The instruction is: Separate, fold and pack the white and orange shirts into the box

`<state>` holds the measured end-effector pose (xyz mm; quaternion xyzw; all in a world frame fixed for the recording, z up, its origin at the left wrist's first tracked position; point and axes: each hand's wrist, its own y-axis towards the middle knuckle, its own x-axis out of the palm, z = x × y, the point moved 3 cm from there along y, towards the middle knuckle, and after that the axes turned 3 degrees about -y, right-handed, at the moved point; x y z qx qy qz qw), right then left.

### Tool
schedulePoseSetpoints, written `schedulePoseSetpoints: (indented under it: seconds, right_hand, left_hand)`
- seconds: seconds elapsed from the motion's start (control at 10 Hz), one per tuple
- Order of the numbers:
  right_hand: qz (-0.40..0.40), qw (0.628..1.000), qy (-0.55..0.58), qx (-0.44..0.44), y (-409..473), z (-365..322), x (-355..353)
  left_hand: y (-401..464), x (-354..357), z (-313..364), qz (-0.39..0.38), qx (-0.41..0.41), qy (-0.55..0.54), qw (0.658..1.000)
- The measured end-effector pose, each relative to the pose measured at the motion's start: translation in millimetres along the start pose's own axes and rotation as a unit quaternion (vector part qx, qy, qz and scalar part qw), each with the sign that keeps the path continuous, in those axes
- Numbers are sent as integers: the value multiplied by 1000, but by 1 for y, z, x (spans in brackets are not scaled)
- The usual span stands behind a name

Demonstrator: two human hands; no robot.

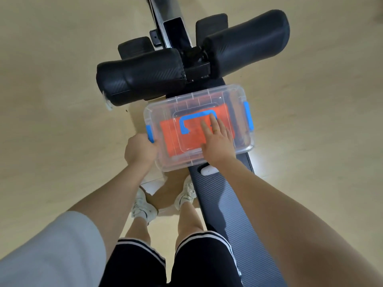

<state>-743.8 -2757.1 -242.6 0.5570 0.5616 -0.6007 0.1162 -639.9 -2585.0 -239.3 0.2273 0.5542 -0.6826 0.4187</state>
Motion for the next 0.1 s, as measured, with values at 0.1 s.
schedulePoseSetpoints:
  seconds: [0.1]
  right_hand:
    - [5, 999, 53, 10, -10, -3, -12]
  left_hand:
    - [-6, -10, 9, -27, 16, 61, 998]
